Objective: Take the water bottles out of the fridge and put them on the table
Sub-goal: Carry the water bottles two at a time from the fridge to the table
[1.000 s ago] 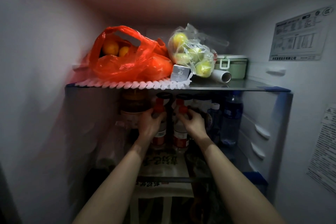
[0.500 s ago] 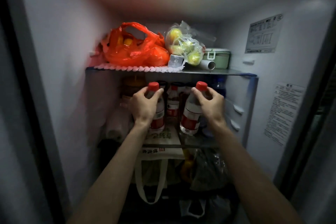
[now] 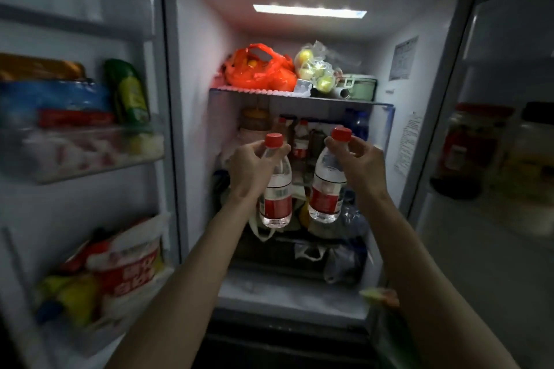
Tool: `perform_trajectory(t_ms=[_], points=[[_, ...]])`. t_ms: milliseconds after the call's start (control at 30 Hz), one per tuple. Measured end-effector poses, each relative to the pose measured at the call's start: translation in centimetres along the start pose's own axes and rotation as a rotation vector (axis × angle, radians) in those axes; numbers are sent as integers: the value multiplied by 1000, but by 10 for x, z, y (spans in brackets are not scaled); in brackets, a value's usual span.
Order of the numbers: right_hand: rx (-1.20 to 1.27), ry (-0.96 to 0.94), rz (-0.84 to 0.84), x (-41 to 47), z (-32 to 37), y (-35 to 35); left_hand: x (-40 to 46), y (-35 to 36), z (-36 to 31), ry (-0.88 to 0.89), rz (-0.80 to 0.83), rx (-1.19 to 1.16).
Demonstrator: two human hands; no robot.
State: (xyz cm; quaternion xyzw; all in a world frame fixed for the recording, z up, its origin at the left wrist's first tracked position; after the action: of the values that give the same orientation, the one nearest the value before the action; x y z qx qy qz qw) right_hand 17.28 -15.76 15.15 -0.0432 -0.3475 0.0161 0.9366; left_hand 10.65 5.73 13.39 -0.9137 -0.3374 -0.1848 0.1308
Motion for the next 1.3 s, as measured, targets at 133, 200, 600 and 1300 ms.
perform_trajectory(t_ms=[133,200,600,1300], points=[[38,3,118,-48,47,3,-54,-37,-18,-43,52,-36],[53,12,162,-72,69,9,-76,-65,-30,-61,44,-42],[189,-58,339,-200,221,115,-175,-284,-75,-71,-62,-67],[504,71,800,-521,438,521,-328,-819,-11,-204,-464,233]])
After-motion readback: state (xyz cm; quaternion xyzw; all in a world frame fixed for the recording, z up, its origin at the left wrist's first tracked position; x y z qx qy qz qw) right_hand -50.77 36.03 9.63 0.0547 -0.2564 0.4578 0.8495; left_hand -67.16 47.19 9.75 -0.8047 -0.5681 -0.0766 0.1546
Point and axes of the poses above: each hand's wrist, its own x-axis towards the middle knuckle, its own y-axis out of the palm, z = x × y, the point moved 9 cm from there along x, towards the middle knuckle, and after that the axes turned 6 degrees about -y, right-handed, at the moved point
